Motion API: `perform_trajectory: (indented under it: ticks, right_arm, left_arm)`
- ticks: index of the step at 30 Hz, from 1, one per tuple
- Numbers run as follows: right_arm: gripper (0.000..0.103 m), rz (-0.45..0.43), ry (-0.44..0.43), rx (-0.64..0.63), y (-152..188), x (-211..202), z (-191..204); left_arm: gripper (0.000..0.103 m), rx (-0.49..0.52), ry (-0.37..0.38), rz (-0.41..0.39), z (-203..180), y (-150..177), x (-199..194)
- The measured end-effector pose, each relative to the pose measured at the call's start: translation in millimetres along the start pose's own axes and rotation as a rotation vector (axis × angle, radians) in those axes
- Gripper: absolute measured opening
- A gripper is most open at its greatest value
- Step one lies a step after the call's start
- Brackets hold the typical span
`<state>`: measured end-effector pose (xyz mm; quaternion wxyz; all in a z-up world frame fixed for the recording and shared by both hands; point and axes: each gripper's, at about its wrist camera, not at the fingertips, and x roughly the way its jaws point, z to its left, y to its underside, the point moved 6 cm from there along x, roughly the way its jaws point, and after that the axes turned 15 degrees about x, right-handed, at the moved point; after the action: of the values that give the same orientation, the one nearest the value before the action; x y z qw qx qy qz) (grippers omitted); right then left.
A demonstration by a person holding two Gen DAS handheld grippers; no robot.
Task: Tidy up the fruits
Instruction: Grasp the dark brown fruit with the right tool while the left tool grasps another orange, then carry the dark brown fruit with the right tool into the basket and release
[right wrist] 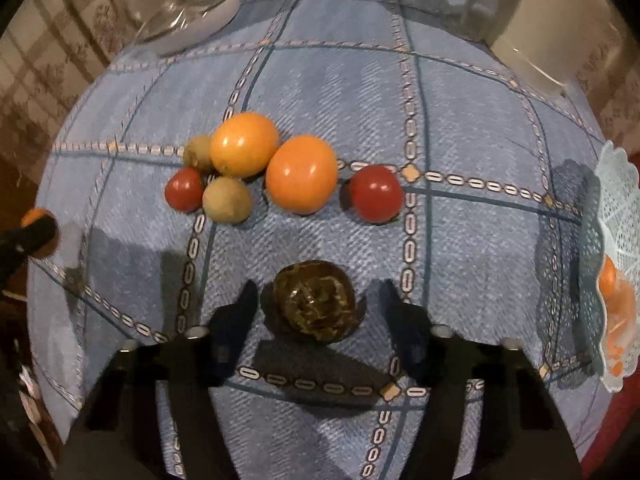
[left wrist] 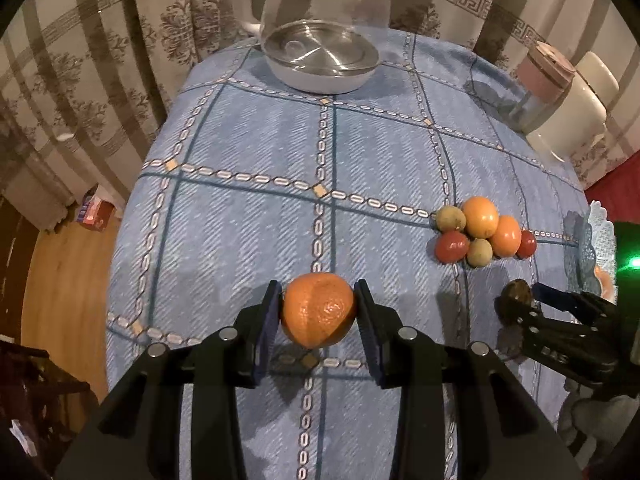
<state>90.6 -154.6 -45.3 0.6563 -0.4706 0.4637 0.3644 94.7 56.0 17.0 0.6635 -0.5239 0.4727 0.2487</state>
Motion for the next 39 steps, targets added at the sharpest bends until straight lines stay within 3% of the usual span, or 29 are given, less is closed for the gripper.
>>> perform_trajectory:
  ticks: [2,5,21,39]
  right_arm:
    - [0.053,-0.013,0.010,-0.028,2,1,2]
    - [0.042,-0.018,0.007,-0.054,3,0,5]
    - [0.042,-0.013,-0.082,-0.043,34,-46,-29]
    - [0.042,-0.096,-0.174,0.012,50,-123,-123]
  left_arm:
    - [0.038,-0.002,-0.003,0.001,0,5,-3]
    - [0.038,0.000,-0.006,0.009,-1,10,-6]
    - [0.038,-0.020,-0.058,0.000,-16,25,-31]
    - [0.038,-0.042,-0.112,-0.054,-96,42,-84]
